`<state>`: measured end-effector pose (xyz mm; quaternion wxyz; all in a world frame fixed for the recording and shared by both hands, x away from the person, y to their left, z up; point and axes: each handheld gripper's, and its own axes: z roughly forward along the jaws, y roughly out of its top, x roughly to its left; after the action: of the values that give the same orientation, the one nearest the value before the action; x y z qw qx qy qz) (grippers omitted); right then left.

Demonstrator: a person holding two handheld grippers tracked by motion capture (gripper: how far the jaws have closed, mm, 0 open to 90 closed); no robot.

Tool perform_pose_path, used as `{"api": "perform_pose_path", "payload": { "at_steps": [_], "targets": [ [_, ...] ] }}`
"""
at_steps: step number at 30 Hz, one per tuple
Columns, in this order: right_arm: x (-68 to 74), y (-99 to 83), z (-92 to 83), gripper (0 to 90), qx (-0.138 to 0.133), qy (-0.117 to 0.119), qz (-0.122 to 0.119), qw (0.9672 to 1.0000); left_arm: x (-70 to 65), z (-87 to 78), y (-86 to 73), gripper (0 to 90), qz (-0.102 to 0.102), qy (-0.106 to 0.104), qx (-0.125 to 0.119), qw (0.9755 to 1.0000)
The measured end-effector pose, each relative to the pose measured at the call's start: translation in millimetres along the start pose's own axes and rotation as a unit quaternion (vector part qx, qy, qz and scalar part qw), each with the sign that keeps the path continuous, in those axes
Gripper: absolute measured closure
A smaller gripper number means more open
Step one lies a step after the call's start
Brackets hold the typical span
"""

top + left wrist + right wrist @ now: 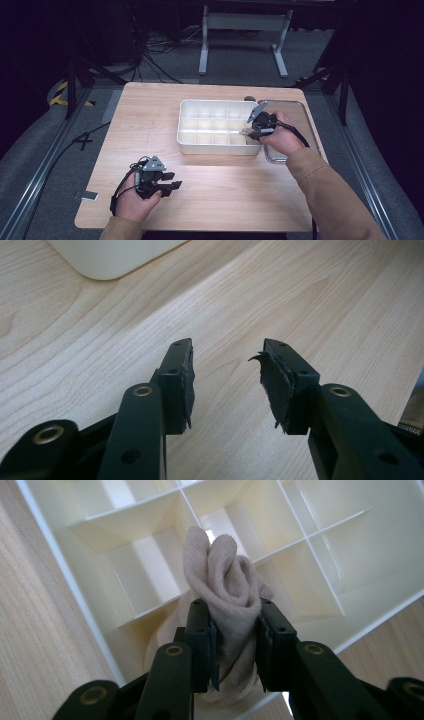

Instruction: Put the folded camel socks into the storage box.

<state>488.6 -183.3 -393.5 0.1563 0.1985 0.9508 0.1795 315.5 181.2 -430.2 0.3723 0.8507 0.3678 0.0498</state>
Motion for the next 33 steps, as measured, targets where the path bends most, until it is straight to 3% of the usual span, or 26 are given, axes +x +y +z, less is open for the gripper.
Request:
{"api": "perform_pose_path", "payload": {
  "at_steps": [10, 22, 27, 33],
  "targets": [
    [2.4, -2.8, 8.7, 71.0, 0.033, 0.006, 0.032, 0.9989, -0.7, 0.5, 0.4, 57.2, 0.001, 0.0, 0.001, 1.0],
    [2.5, -5.8, 17.7, 71.2, 0.053, 0.013, 0.06, 0.9967, -1.5, 2.7, 1.8, 57.4, 0.002, -0.003, 0.002, 1.0],
    [2.0, -6.0, 14.2, 68.6, 0.048, 0.019, 0.058, 0.9969, -0.2, 3.0, 2.2, 57.3, 0.002, -0.006, 0.003, 1.0],
    [1.4, -5.5, -0.3, 55.8, 0.027, 0.02, 0.063, 0.9974, -0.5, 5.1, 3.5, 57.6, 0.0, -0.009, 0.002, 1.0]
  ]
}}
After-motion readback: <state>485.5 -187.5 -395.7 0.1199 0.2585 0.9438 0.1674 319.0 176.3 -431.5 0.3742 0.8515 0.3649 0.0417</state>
